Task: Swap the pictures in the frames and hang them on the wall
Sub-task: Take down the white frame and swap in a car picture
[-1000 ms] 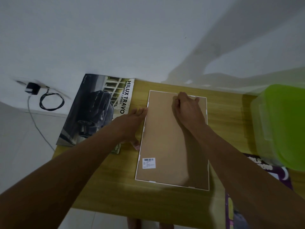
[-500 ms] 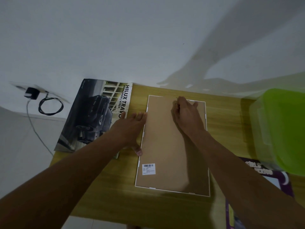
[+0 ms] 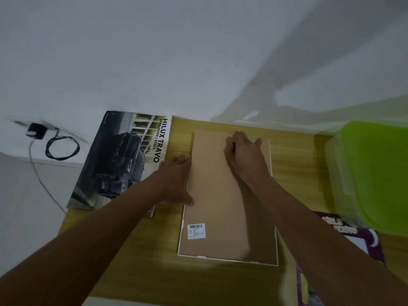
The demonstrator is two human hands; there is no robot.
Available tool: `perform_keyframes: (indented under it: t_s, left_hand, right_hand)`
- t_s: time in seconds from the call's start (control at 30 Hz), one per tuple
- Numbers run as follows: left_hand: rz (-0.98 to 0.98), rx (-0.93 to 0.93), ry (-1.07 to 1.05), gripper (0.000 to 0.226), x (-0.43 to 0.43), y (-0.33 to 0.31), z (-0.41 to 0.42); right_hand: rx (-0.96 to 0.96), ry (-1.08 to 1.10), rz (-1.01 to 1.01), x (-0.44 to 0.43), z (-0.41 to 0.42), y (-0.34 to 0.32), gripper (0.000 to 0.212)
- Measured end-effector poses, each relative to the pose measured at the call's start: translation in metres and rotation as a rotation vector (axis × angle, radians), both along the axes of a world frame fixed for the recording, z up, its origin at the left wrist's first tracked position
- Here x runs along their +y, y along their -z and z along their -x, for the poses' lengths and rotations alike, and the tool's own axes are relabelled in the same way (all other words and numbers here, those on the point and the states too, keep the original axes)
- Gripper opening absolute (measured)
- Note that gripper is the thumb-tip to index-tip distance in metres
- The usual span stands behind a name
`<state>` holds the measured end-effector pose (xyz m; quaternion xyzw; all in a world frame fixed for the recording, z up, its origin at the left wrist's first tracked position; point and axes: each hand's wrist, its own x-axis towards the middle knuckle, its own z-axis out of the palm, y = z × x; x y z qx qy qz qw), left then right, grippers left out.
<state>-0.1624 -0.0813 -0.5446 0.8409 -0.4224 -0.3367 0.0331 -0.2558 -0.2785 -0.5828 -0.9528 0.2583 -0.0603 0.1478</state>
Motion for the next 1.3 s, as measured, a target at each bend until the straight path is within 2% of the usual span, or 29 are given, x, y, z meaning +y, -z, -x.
perform_keyframes:
  t_s: [0.17,0.33,0.5,0.67,0.77,0.9,1.03,1.17,1.3]
  left_hand:
    - [0.2,0.041,-0.246,0.101,-0.005,0.006,0.007]
    - [0.233,0.068,-0.358,0.09,-0.005,0.011,0.01]
    - [0.23,0.06,-0.378,0.091,-0.009,0.015,0.013]
    - [0.249,0.047,-0.377,0.09,-0.011,0.016,0.016]
    - [0.274,0.047,-0.36,0.09,-0.011,0.017,0.017]
    - [0.29,0.049,-0.358,0.091,-0.012,0.021,0.016]
    - [0.317,0.081,-0.375,0.089,-0.012,0.021,0.017]
    - [0.335,0.118,-0.406,0.09,-0.011,0.022,0.014]
    - [0.367,0.101,-0.426,0.088,-0.013,0.017,0.016]
  right_hand:
    - [0.004,-0.008,-0.032,0.001,0.002,0.0,0.026]
    - [-0.027,-0.087,-0.144,-0.007,0.017,-0.009,0.029]
    - [0.066,0.021,-0.171,-0.028,0.044,-0.013,0.061]
    - [0.18,0.197,-0.239,-0.041,0.063,-0.014,0.104]
    - [0.191,0.243,-0.328,-0.044,0.065,-0.014,0.114]
    - [0.126,0.288,-0.426,-0.048,0.064,-0.018,0.111]
    - [-0.051,0.385,-0.665,-0.056,0.062,-0.024,0.103]
    - [-0.106,0.424,-0.686,-0.059,0.064,-0.025,0.093]
    - [-0.23,0.433,-0.941,-0.055,0.067,-0.03,0.086]
